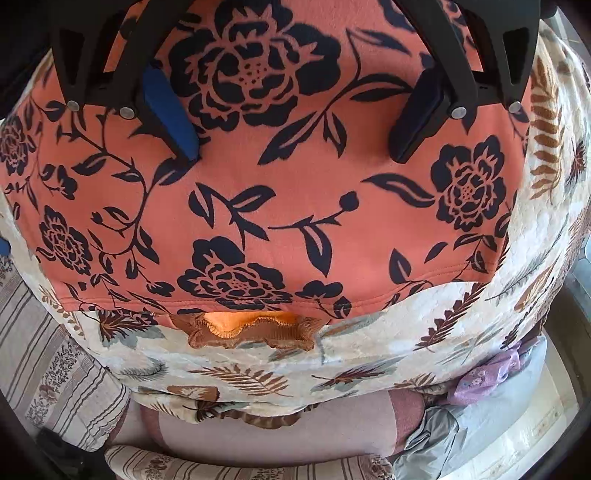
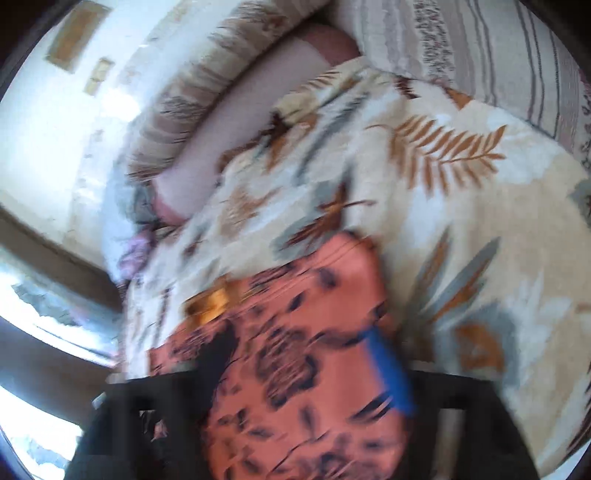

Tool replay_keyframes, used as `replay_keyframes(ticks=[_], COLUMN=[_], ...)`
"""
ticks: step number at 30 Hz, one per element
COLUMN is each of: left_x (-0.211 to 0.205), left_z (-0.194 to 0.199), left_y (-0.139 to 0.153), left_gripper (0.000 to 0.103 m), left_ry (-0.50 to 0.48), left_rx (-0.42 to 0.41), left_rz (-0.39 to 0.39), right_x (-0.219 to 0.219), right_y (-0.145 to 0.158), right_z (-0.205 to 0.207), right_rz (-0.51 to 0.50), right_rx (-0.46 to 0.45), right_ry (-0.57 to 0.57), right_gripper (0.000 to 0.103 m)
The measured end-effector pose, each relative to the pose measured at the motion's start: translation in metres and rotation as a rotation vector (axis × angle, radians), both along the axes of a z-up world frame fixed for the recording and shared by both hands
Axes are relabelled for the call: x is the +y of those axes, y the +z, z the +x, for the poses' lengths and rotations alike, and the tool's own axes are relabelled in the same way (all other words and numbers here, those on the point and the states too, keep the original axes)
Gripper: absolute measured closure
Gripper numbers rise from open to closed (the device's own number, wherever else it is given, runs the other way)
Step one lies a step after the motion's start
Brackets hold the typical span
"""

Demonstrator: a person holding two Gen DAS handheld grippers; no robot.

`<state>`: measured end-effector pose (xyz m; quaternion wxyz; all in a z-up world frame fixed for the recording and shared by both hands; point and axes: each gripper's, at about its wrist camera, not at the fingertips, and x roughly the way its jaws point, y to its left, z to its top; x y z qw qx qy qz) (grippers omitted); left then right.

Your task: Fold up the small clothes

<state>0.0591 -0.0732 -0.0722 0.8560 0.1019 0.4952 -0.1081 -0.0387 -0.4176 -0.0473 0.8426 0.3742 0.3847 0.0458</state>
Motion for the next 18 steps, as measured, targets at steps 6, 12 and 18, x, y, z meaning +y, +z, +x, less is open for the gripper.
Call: replay_keyframes(ticks=[6, 12, 18], left_x=[0.033, 0.068, 0.098], left_z=[-0.034, -0.039, -0.047], left_y=[0.030, 0.004, 0.008], left_gripper=[0.001, 0.001, 0.001], left_ry=[0.048, 0.123, 0.197], left_rx=[-0.120, -0.019, -0.061], left_rz=[-0.105, -0.048, -0.056], right_x=[0.019, 0.031, 0.038], right_y=[-0.056, -0.007, -0.056], right_z=[-0.018, -0.032, -0.025], right_rz=[0.052, 0.064, 0.066], right_rx=[0.116, -0.003, 0.151], right_ry=[0.030, 0.012, 0.008], right_gripper=[0.025, 0.023, 0.022])
